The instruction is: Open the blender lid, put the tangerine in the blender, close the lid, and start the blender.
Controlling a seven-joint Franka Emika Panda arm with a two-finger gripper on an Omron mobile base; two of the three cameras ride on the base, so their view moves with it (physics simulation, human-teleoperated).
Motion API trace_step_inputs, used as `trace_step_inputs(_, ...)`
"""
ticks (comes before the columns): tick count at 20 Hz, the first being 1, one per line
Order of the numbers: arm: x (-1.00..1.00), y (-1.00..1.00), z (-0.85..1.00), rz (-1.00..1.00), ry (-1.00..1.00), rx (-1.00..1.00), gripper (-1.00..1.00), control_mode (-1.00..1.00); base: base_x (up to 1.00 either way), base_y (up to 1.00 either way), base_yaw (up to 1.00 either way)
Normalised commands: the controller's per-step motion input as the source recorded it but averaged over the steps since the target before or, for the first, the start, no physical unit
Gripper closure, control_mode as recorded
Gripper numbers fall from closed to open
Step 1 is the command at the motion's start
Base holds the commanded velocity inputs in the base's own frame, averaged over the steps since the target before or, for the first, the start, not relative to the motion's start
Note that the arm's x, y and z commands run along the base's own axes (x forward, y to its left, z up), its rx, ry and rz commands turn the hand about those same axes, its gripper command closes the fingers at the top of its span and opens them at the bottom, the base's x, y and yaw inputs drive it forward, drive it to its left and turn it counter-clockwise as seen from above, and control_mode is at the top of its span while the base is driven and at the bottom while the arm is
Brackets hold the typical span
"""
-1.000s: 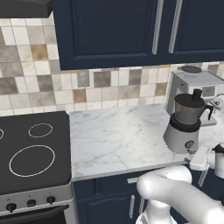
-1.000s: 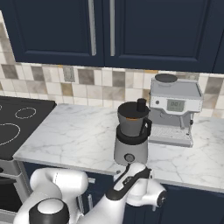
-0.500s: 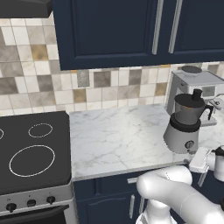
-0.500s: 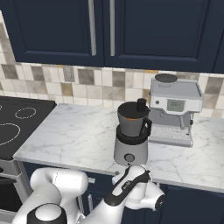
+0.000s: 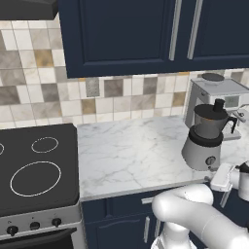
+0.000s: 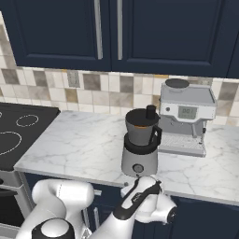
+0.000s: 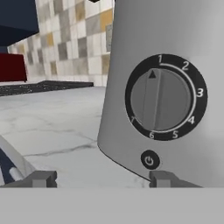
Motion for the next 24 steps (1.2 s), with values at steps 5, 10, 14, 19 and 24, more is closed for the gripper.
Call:
trace_step_inputs(5, 0.03, 0.29, 0.03, 0.09, -0.03, 0.00, -1.00, -1.00, 0.00, 0.00, 0.00)
trace_step_inputs(10, 0.00, 0.24, 0.14, 0.06, -0.11, 0.00, -1.00, -1.00, 0.00, 0.00, 0.00)
trace_step_inputs(14, 0.00, 0.32, 0.12, 0.06, -0.08, 0.00, -1.00, -1.00, 0.00, 0.00, 0.00)
trace_step_inputs(19, 0.07, 0.33, 0.02, 0.05, -0.02, 0.00, -1.00, -1.00, 0.00, 0.00, 0.00)
trace_step_inputs(24, 0.23, 0.36, 0.01, 0.04, 0.00, 0.00, -1.00, -1.00, 0.00, 0.00, 0.00)
